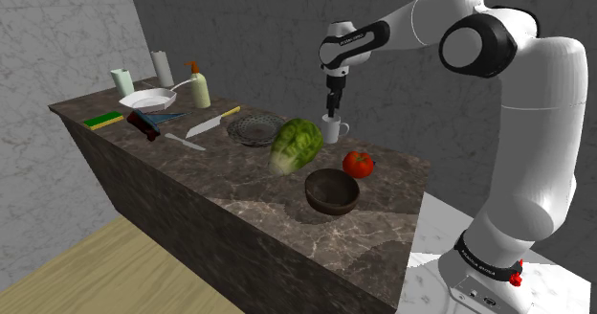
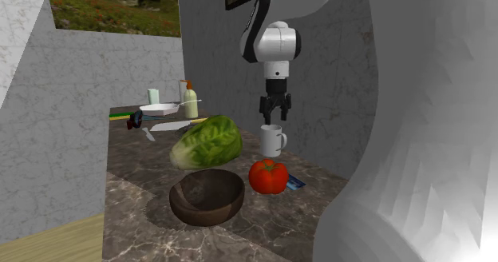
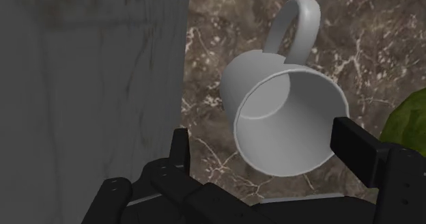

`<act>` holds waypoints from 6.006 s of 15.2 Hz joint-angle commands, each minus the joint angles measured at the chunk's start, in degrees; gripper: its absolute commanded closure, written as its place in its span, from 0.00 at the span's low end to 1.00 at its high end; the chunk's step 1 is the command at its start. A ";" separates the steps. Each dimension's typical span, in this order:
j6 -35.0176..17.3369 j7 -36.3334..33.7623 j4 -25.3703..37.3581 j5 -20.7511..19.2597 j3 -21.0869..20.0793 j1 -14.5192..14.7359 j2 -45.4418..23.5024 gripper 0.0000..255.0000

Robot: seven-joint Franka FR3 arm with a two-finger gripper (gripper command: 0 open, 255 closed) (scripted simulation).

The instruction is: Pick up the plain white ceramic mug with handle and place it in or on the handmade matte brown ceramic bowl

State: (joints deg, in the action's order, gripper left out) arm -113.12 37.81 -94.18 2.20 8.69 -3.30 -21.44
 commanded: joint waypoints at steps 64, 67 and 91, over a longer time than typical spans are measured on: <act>4.08 -14.89 -26.64 -3.48 -6.76 7.07 31.14 1.00; 4.36 -18.00 -31.09 -3.01 -8.69 8.45 35.82 1.00; -6.56 -27.31 -50.01 0.47 -15.71 12.95 43.84 1.00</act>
State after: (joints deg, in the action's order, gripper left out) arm -118.78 10.51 -143.67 2.67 -6.98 9.66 22.75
